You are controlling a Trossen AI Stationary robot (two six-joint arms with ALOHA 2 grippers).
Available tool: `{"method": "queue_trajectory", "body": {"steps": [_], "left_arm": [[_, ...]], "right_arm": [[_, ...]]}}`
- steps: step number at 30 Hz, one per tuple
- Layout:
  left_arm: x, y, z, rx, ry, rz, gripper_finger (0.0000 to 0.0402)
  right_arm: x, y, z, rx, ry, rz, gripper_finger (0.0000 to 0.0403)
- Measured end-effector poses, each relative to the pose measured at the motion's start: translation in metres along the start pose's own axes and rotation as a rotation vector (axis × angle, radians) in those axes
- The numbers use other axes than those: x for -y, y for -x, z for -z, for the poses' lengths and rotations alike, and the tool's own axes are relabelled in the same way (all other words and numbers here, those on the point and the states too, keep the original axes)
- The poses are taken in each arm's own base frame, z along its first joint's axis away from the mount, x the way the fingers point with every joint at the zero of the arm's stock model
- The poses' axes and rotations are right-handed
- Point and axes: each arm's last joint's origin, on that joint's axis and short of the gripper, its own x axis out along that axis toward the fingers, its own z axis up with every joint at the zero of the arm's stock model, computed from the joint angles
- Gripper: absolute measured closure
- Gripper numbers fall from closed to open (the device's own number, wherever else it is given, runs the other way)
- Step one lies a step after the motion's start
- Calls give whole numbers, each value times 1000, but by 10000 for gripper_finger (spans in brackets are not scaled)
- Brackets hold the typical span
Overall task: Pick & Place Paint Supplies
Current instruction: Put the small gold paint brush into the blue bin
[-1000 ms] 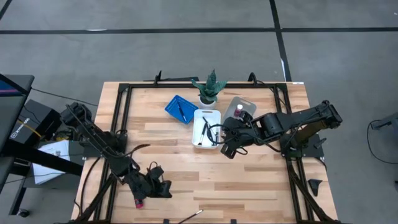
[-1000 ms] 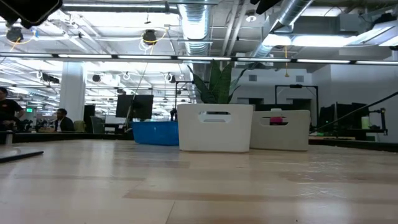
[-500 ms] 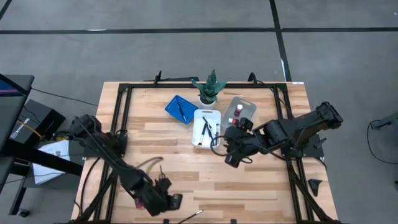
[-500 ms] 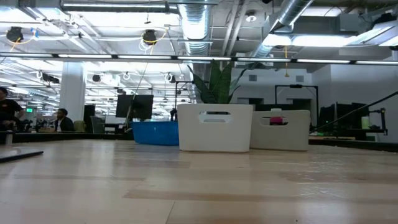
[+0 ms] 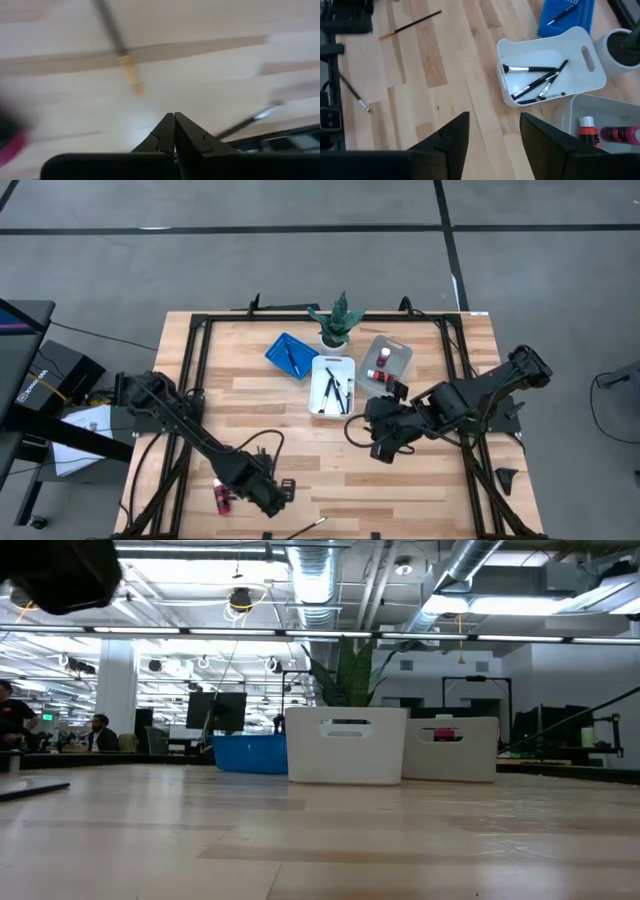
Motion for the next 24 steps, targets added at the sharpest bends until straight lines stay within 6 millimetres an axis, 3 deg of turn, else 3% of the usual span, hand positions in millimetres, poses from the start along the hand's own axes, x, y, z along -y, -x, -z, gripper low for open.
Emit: {"method": "queue_trajectory", "body": {"steps": [3,10,16,21,24], "left_arm": [[-5,5,-1,-24,-1,-64,400],[-2,6,13,-89,-29,26,387],[-7,5,0,-20,-6,-57,348],[-5,5,-9,8,-6,-84,345],[-9,-6,-11,-5,-10,-83,345]], "right_arm": [[-4,2,4,-10,20,-10,233],[-9,6,11,-30,59,-12,233],[-13,9,14,-29,67,-20,233],[-14,10,15,-27,59,-22,233],[-15,10,15,-27,60,-22,233]]}}
